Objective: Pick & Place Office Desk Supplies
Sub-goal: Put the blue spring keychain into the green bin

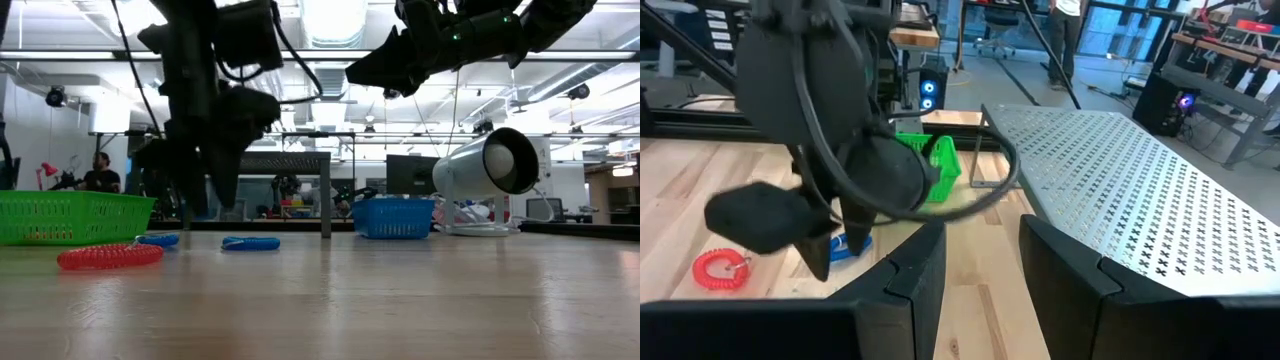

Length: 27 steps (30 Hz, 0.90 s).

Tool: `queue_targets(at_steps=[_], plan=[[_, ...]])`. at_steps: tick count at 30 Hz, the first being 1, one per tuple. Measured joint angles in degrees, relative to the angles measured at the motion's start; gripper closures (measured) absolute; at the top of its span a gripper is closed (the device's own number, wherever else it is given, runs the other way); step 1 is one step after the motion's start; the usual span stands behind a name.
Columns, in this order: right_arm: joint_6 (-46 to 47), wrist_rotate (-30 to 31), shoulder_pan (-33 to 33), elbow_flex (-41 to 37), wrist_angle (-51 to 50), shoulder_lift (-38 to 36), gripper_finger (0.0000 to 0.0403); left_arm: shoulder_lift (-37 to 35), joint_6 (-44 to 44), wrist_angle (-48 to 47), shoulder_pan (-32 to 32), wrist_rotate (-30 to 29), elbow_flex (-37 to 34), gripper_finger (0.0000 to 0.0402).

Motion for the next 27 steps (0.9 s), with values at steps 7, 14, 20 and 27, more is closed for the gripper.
queue_targets(at_steps=[7,14,20,27], plan=[[0.0,0.0,0.0,0.0,0.0,0.0,0.0275,2.4,-0.2,0.0,0.0,0.5,1.5,0.0181],[0.0,0.0,0.0,0.0,0.0,0.0,0.0275,6.6,-0.2,-5.5,0.2,-0.1,6.7,0.0181],[0.0,0.0,0.0,0.0,0.0,0.0,0.0275,9.1,-0.2,-8.3,0.2,-2.2,10.8,0.0181],[0.0,0.0,0.0,0.0,0.0,0.0,0.0275,10.1,-3.1,-8.7,0.3,-2.5,11.2,0.0181]])
